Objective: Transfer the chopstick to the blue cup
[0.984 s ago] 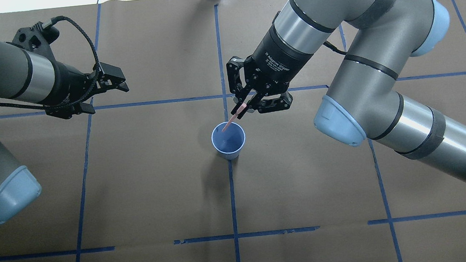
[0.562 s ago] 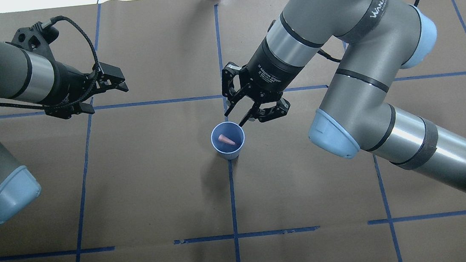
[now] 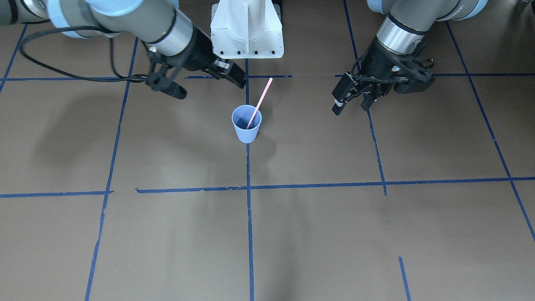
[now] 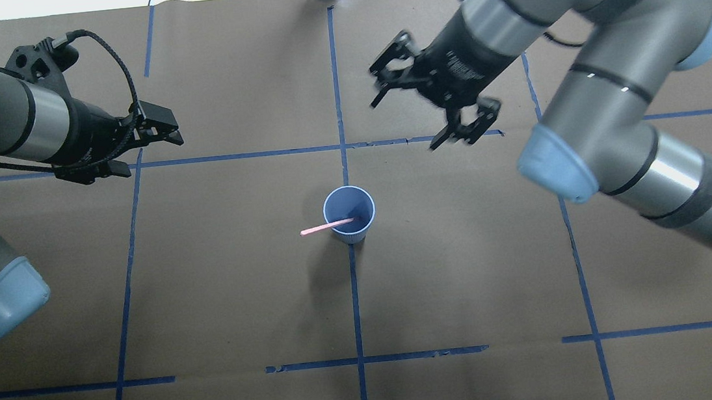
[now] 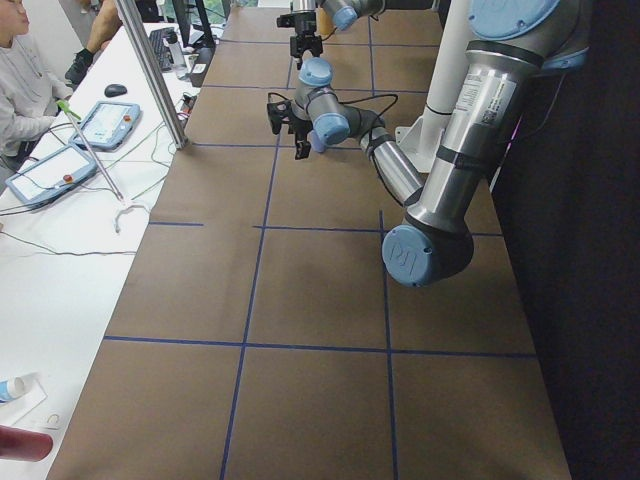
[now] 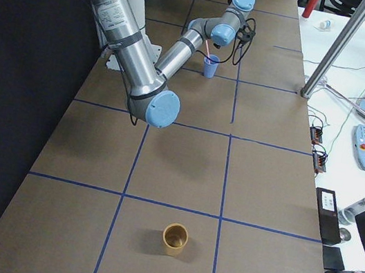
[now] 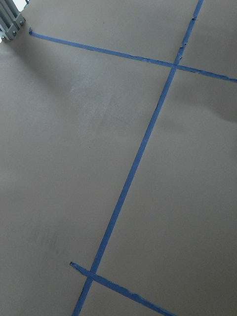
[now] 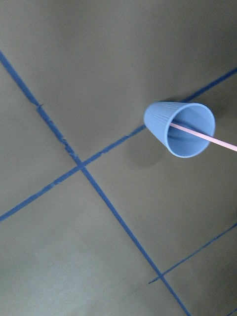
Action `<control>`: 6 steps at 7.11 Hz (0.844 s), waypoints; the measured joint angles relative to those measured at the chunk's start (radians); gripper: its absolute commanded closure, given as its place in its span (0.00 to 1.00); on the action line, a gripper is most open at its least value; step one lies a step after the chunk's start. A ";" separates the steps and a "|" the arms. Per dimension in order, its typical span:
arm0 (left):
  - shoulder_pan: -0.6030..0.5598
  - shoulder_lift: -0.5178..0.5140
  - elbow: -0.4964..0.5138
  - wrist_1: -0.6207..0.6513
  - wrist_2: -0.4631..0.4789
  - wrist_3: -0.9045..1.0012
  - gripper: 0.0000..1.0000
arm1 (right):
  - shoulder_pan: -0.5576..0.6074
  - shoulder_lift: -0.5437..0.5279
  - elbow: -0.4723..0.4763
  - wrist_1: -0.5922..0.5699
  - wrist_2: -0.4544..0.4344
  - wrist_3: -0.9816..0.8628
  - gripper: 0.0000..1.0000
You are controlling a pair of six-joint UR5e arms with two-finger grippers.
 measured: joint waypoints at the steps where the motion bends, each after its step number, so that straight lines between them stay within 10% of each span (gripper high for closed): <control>1: -0.014 0.049 -0.009 0.001 -0.001 0.096 0.00 | 0.058 -0.065 0.005 -0.001 -0.021 -0.155 0.00; 6: -0.282 0.287 0.018 0.094 -0.029 0.918 0.00 | 0.377 -0.344 -0.024 -0.139 -0.080 -1.072 0.00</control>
